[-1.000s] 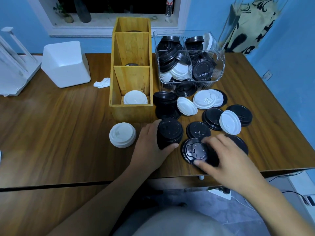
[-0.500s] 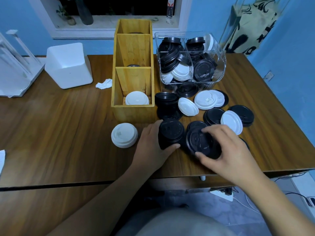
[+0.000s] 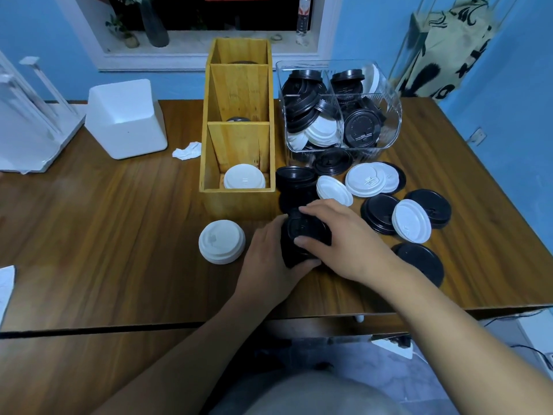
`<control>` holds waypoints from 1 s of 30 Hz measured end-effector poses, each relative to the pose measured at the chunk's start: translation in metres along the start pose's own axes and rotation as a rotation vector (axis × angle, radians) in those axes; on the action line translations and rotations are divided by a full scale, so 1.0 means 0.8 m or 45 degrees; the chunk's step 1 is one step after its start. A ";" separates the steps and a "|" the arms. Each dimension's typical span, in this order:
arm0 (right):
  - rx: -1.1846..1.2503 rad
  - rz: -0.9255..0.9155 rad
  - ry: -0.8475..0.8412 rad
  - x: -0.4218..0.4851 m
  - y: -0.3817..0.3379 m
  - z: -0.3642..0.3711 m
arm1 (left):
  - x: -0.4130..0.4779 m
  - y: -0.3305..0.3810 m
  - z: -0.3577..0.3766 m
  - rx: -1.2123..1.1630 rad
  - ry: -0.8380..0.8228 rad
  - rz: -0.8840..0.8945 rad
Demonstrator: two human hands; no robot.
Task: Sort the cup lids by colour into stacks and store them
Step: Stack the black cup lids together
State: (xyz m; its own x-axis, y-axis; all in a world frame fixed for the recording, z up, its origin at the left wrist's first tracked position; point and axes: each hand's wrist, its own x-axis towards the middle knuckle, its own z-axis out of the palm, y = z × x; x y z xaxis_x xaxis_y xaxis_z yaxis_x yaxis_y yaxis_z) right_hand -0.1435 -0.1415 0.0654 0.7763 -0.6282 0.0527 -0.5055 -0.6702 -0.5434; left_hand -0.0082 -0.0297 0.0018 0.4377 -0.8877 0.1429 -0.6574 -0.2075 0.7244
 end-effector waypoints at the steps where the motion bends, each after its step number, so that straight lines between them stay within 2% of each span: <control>1: -0.003 0.010 -0.018 0.001 0.000 0.001 | 0.000 0.000 0.000 -0.002 -0.002 0.004; 11: -0.349 -0.029 -0.095 0.001 -0.004 0.002 | 0.000 0.000 -0.002 0.042 -0.038 0.056; 14: -0.307 -0.050 -0.121 0.000 -0.001 0.000 | 0.001 0.001 -0.002 0.032 -0.033 0.018; 15: -0.227 -0.043 -0.076 -0.007 0.004 0.000 | 0.000 0.001 -0.002 0.032 -0.031 0.012; 17: -0.044 0.038 0.174 -0.027 0.023 -0.002 | 0.001 0.001 -0.002 0.049 -0.021 0.004; 19: -0.037 0.183 0.353 -0.047 0.044 -0.008 | 0.002 0.002 -0.002 0.071 -0.017 -0.006; 22: -0.233 0.303 0.182 -0.064 0.059 -0.010 | 0.002 0.001 -0.001 0.082 -0.015 -0.014; 26: -0.490 0.283 0.003 -0.073 0.049 -0.004 | 0.002 0.001 -0.001 0.076 -0.028 -0.022; 30: -0.407 0.222 -0.025 -0.090 0.039 -0.008 | 0.003 0.000 0.000 0.073 -0.039 -0.014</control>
State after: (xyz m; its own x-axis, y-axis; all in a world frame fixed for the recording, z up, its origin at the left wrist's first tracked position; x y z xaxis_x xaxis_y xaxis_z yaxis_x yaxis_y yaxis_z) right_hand -0.2174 -0.1194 0.0499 0.6734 -0.7384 -0.0356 -0.7209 -0.6452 -0.2531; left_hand -0.0075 -0.0316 0.0023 0.4269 -0.8971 0.1139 -0.6869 -0.2398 0.6860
